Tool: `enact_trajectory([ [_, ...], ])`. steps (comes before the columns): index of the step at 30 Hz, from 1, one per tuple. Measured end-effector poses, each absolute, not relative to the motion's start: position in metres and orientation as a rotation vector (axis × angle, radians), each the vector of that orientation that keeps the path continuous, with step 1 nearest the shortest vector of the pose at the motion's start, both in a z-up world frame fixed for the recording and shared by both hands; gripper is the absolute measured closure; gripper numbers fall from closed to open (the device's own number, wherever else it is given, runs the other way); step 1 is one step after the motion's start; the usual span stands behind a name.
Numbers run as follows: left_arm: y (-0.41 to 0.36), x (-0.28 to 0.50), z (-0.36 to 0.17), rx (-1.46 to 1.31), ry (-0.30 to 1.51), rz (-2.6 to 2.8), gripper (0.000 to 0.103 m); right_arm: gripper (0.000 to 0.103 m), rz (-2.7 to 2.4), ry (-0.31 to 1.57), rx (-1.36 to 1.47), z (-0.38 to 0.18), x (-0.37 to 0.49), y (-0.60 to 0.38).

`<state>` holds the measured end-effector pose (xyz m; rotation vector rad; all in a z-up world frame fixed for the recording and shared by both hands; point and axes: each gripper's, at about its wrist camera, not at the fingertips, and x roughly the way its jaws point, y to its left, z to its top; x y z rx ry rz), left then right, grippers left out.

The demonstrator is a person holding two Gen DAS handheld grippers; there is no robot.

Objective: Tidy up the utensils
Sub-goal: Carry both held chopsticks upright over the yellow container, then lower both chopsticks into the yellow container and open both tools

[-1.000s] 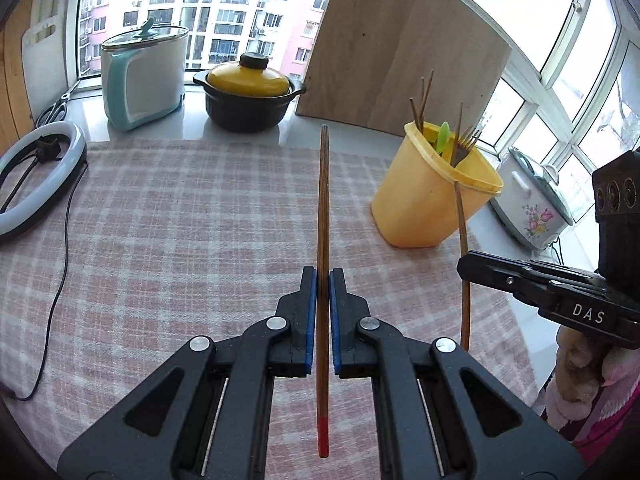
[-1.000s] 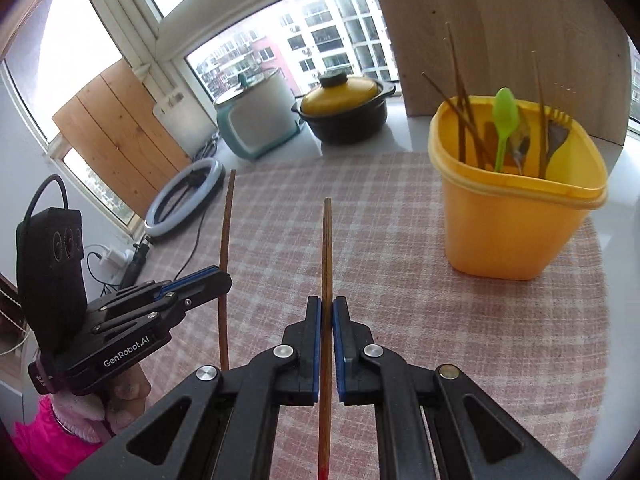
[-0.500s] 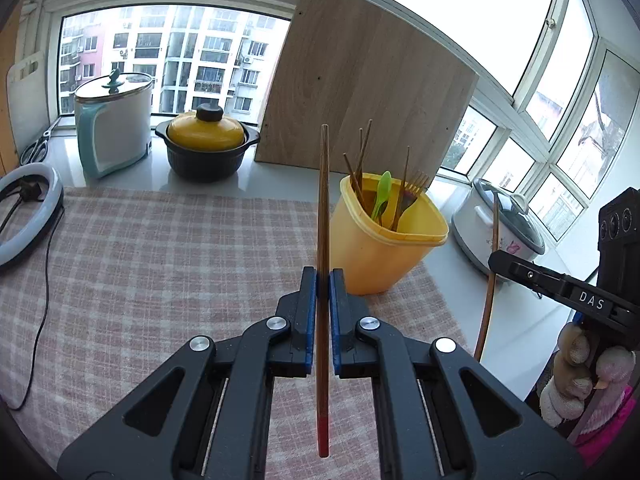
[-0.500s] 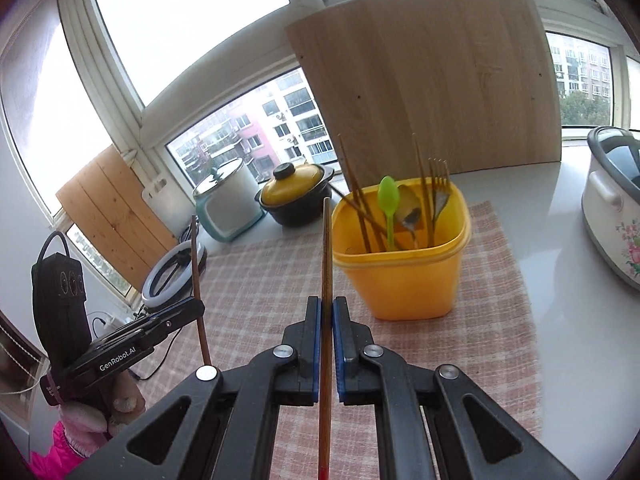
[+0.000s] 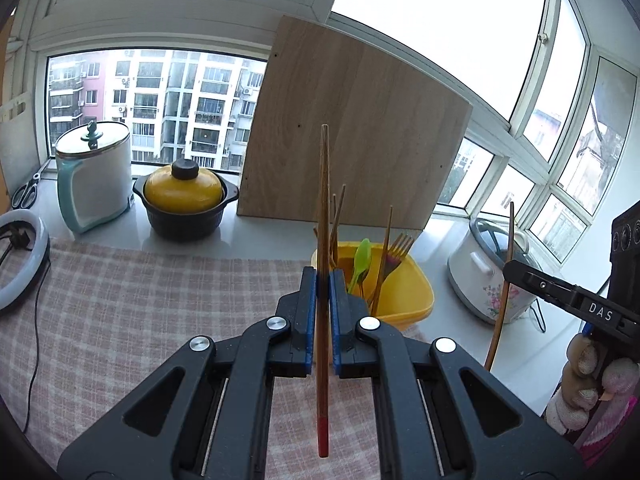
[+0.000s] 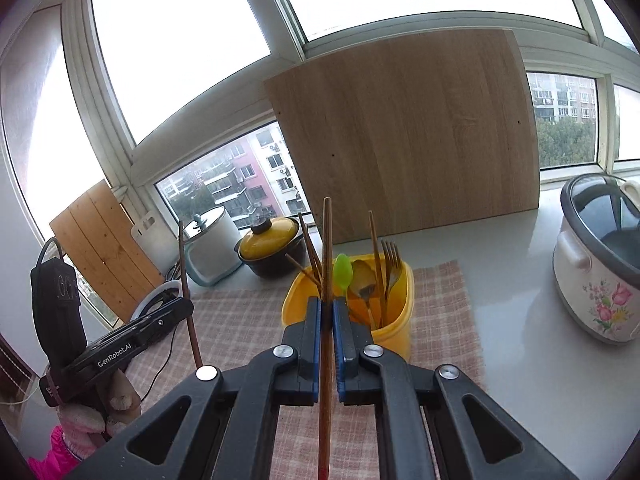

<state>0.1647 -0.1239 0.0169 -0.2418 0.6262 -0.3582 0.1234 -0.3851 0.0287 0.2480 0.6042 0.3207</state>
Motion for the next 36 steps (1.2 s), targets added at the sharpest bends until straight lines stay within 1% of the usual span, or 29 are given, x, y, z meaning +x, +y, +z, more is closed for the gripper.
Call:
enact_trajectory([
  [7, -0.140, 0.191, 0.033, -0.241, 0.571, -0.352, 0.099, 0.100, 0.332, 0.566, 0.220, 0.046, 0.152, -0.382],
  [16, -0.162, 0.220, 0.040, -0.222, 0.539, -0.342, 0.099, 0.100, 0.328, 0.534, 0.200, 0.059, 0.182, -0.381],
  [29, -0.185, 0.249, 0.041, -0.203, 0.518, -0.339, 0.099, 0.100, 0.290, 0.527, 0.228, 0.055, 0.216, -0.394],
  [36, -0.188, 0.263, 0.034, -0.227, 0.534, -0.339, 0.099, 0.100, 0.277, 0.514, 0.242, 0.056, 0.230, -0.397],
])
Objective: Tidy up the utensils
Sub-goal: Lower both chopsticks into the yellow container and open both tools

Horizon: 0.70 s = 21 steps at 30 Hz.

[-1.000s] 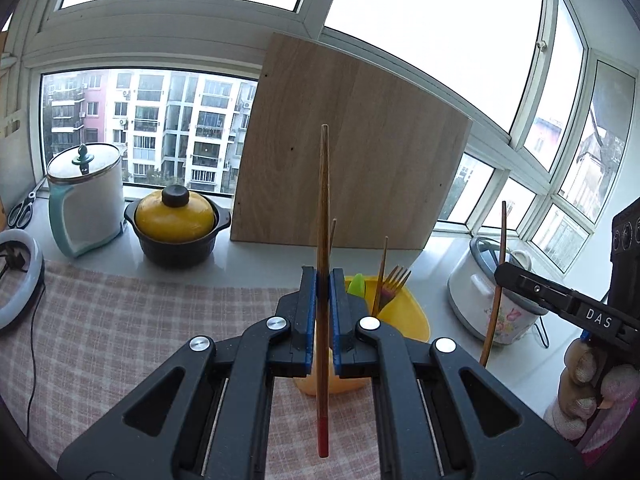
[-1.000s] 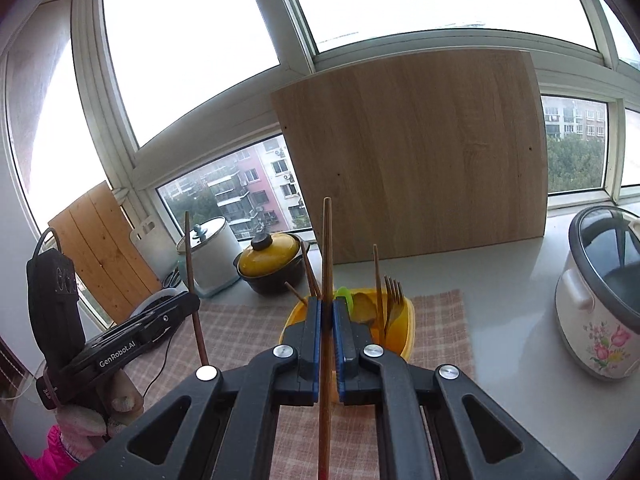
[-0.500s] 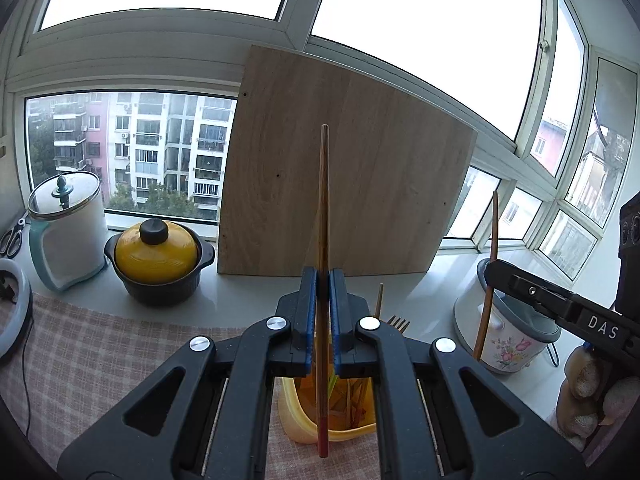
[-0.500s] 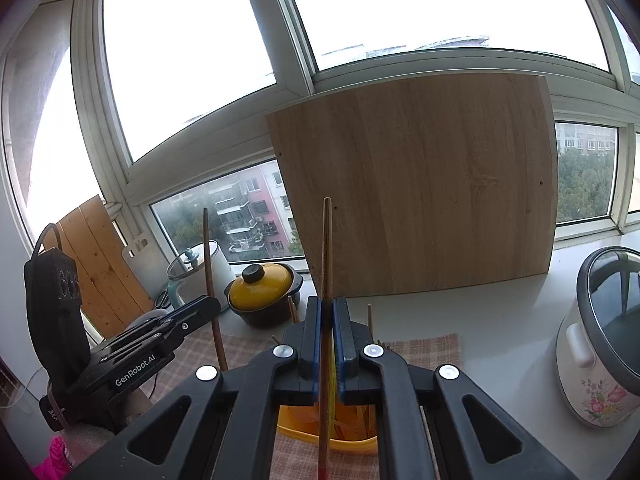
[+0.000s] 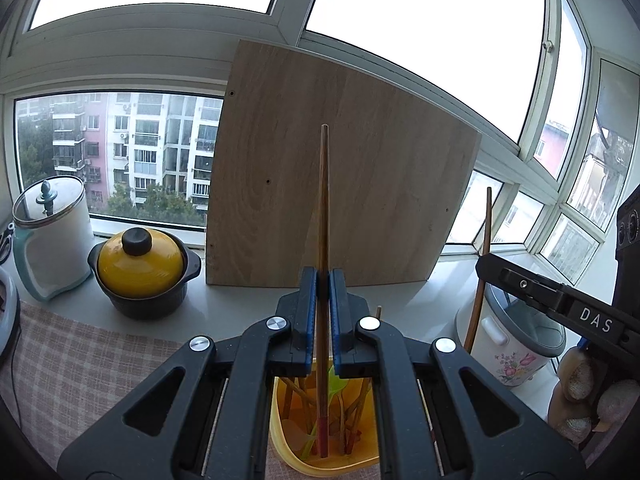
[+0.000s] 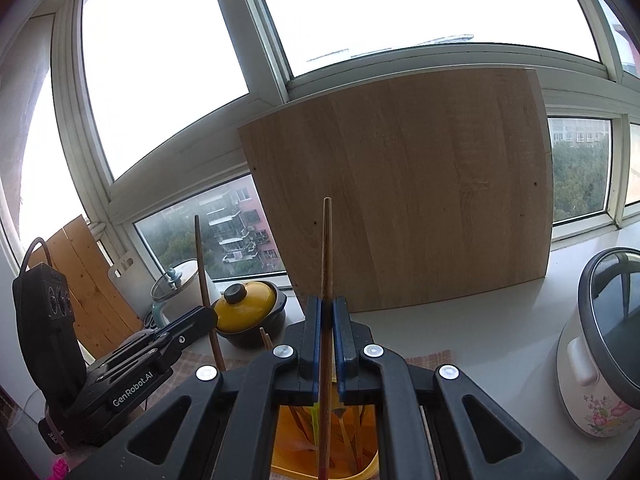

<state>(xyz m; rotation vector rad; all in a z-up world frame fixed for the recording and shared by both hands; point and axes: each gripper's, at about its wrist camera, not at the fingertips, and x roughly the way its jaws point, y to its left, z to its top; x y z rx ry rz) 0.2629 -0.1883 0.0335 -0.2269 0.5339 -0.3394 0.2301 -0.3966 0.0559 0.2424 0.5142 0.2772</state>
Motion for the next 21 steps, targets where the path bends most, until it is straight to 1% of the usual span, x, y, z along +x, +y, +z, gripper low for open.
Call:
enact_trajectory([
  [9, -0.195, 0.275, 0.017, -0.226, 0.559, -0.339, 0.099, 0.100, 0.231, 0.491, 0.241, 0.048, 0.251, -0.395],
  [15, -0.199, 0.269, 0.003, -0.208, 0.587, -0.347, 0.099, 0.100, 0.231, 0.555, 0.266, 0.025, 0.260, -0.397],
  [21, -0.198, 0.259, -0.005, -0.203, 0.616, -0.356, 0.099, 0.100, 0.259, 0.589, 0.257, 0.015, 0.250, -0.395],
])
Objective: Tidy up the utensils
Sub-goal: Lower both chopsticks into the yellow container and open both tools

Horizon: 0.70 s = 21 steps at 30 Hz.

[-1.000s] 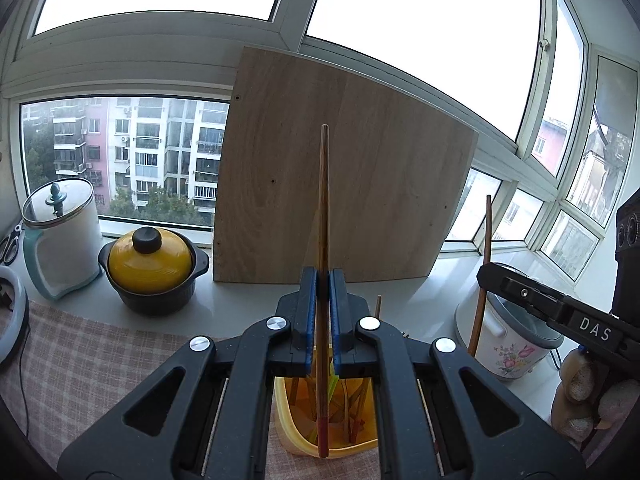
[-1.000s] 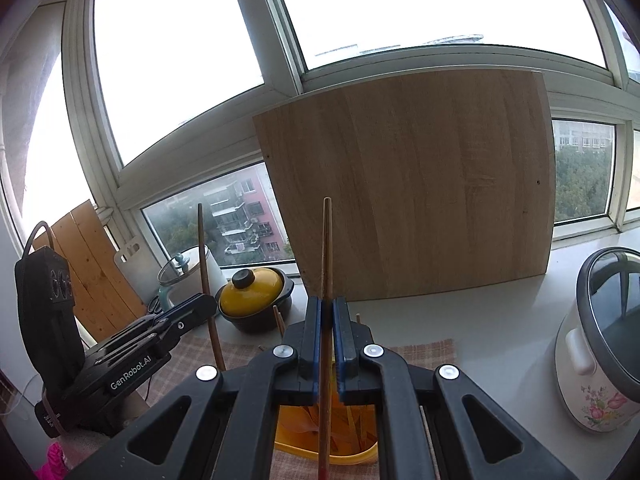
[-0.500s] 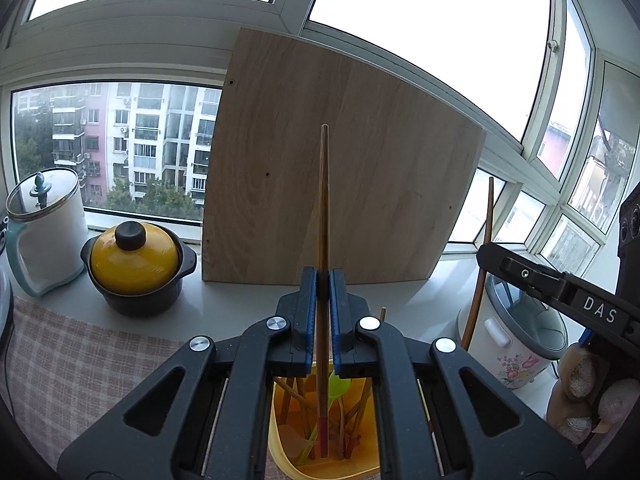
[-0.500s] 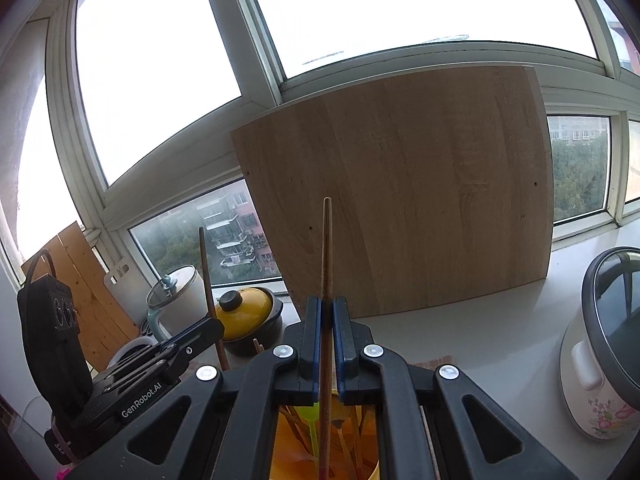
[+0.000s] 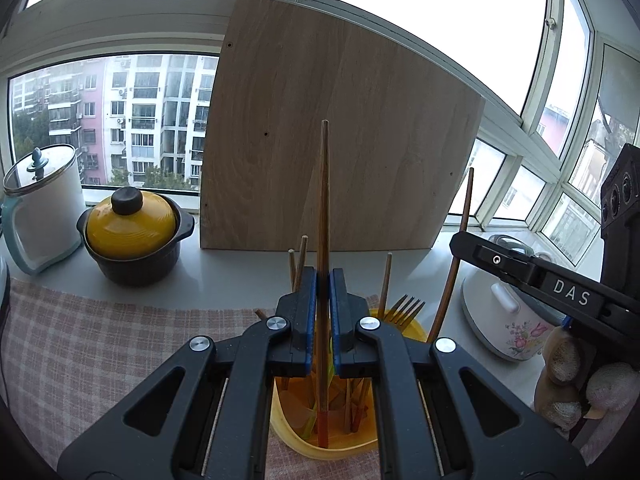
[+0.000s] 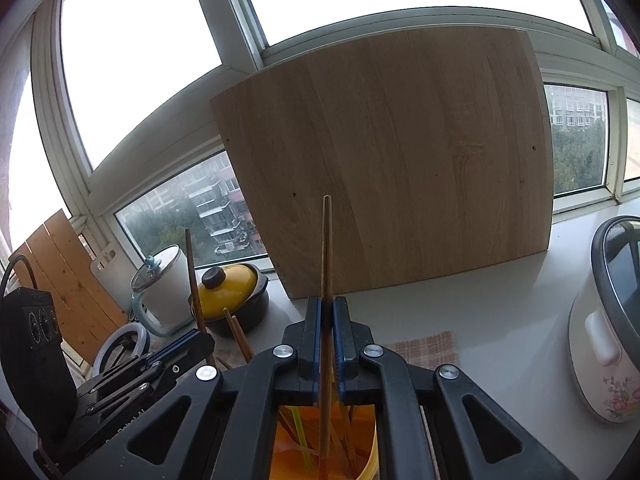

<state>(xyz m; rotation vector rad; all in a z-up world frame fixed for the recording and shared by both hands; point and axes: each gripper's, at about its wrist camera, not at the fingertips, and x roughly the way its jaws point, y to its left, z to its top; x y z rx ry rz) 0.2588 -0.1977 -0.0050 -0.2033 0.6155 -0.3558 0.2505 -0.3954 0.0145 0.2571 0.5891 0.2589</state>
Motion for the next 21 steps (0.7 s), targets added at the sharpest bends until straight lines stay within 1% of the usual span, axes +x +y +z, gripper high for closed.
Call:
enact_trajectory([
  [16, -0.184, 0.225, -0.017, -0.232, 0.673, -0.387, 0.099, 0.099, 0.305, 0.682, 0.283, -0.016, 0.214, -0.393],
  [19, -0.184, 0.218, -0.016, -0.216, 0.672, -0.396, 0.099, 0.096, 0.317, 0.682, 0.286, -0.014, 0.209, -0.391],
  [20, -0.184, 0.216, -0.016, -0.210, 0.673, -0.396, 0.099, 0.087, 0.318, 0.678, 0.282, -0.012, 0.206, -0.391],
  [21, -0.183, 0.213, -0.015, -0.206, 0.672, -0.396, 0.099, 0.081, 0.318, 0.667, 0.279, -0.010, 0.202, -0.390],
])
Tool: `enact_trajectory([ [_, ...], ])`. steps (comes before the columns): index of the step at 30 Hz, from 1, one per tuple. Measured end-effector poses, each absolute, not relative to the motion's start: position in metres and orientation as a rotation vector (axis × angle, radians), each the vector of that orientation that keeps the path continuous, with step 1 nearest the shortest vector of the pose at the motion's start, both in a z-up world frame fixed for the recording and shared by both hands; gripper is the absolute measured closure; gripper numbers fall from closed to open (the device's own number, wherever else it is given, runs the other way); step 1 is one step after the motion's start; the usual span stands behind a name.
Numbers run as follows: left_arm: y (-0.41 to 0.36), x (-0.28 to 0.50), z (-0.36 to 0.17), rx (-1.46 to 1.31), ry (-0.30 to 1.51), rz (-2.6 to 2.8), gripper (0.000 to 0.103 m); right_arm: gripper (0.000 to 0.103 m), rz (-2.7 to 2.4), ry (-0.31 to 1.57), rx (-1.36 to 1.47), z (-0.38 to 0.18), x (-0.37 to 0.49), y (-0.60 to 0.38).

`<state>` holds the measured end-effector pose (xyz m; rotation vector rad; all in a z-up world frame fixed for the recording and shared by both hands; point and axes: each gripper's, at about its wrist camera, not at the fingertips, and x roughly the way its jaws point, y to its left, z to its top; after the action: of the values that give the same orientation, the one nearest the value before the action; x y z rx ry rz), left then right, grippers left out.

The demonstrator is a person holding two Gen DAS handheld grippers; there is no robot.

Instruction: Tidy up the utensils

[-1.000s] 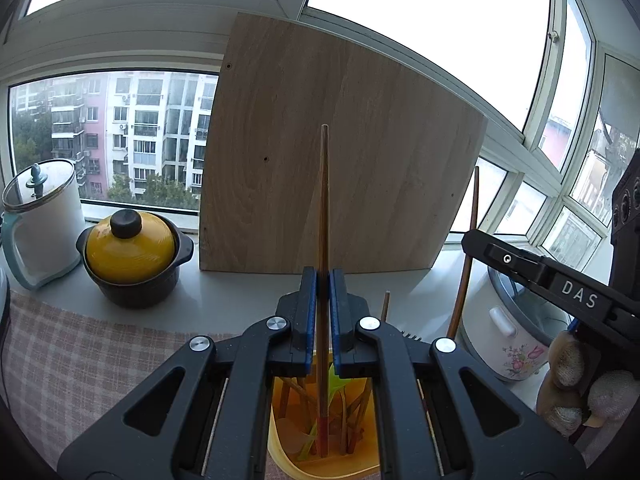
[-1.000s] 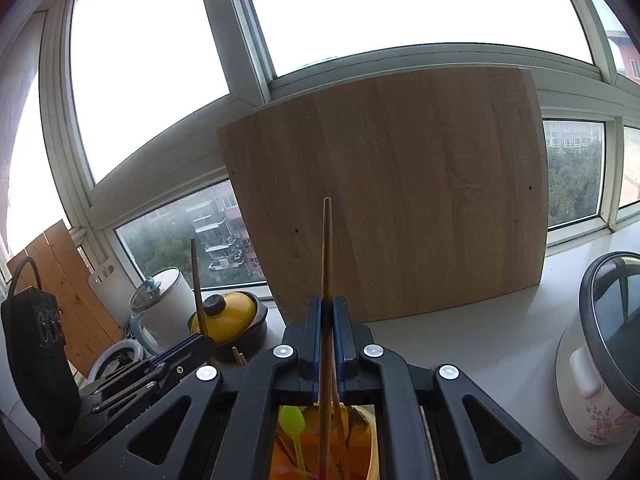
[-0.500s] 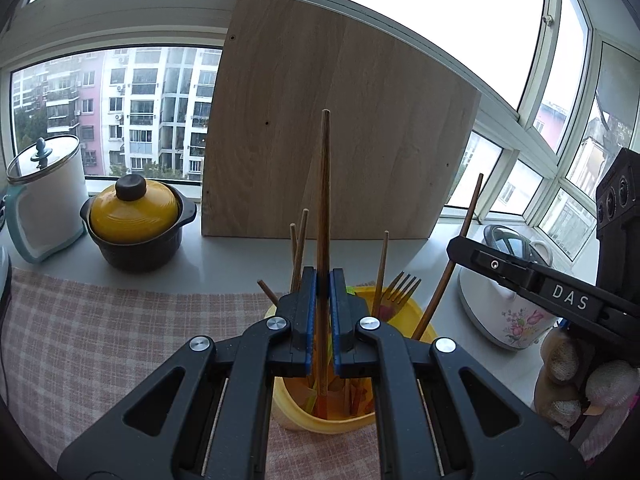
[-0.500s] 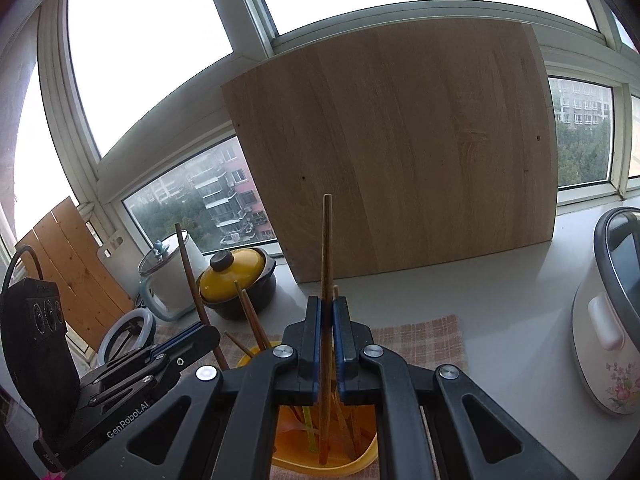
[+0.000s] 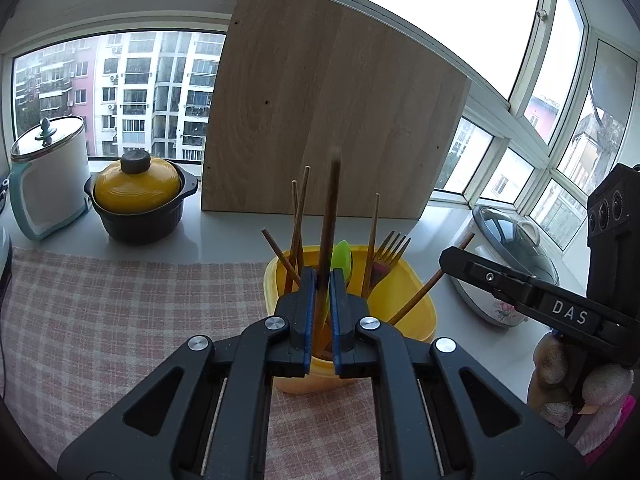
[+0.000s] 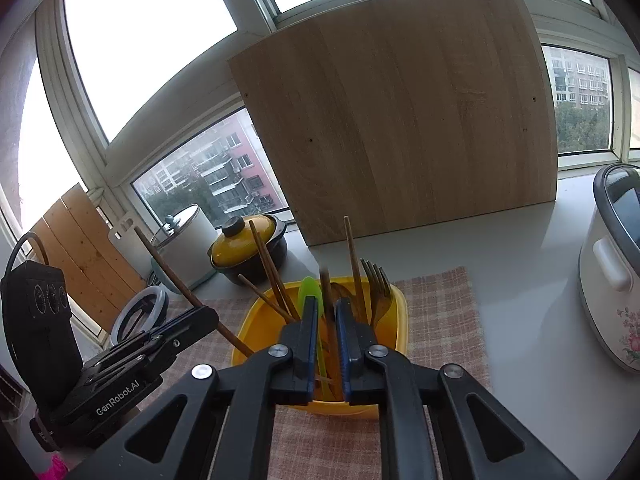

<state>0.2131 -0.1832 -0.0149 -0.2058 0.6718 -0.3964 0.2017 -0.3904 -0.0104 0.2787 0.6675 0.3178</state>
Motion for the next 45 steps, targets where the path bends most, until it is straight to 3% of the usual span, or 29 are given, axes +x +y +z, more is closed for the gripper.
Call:
enact_trajectory([
  [1, -0.182, 0.210, -0.013, -0.202, 0.671, -0.394, 0.096, 0.070, 0.316, 0.657, 0.274, -0.009, 0.198, -0.390],
  [4, -0.176, 0.199, -0.011, -0.202, 0.661, -0.387, 0.076, 0.068, 0.312, 0.646, 0.248, -0.005, 0.185, -0.387],
  [19, -0.161, 0.151, 0.004, -0.153, 0.643, -0.371, 0.074, 0.057, 0.284, 0.649, 0.236, 0.000, 0.128, -0.379],
  [24, -0.159, 0.131, 0.012, -0.127, 0.624, -0.381, 0.059, 0.046, 0.255, 0.636, 0.202, 0.006, 0.110, -0.373],
  [29, -0.157, 0.115, 0.018, -0.128, 0.635, -0.385, 0.031, 0.027, 0.227, 0.640, 0.212, 0.007, 0.094, -0.372],
  [32, -0.156, 0.104, 0.020, -0.104, 0.631, -0.372, 0.022, 0.021, 0.199, 0.637, 0.205, 0.008, 0.087, -0.374],
  [39, -0.157, 0.089, 0.016, -0.056, 0.667, -0.318, 0.013, 0.012, 0.159, 0.634, 0.213, 0.008, 0.075, -0.380],
  [41, -0.155, 0.086, 0.015, -0.058, 0.675, -0.292, 0.009, 0.003, 0.148, 0.635, 0.212, 0.007, 0.073, -0.381],
  [45, -0.150, 0.082, 0.012, -0.049, 0.668, -0.263, 0.006, 0.001, 0.138, 0.625, 0.193, 0.007, 0.068, -0.380],
])
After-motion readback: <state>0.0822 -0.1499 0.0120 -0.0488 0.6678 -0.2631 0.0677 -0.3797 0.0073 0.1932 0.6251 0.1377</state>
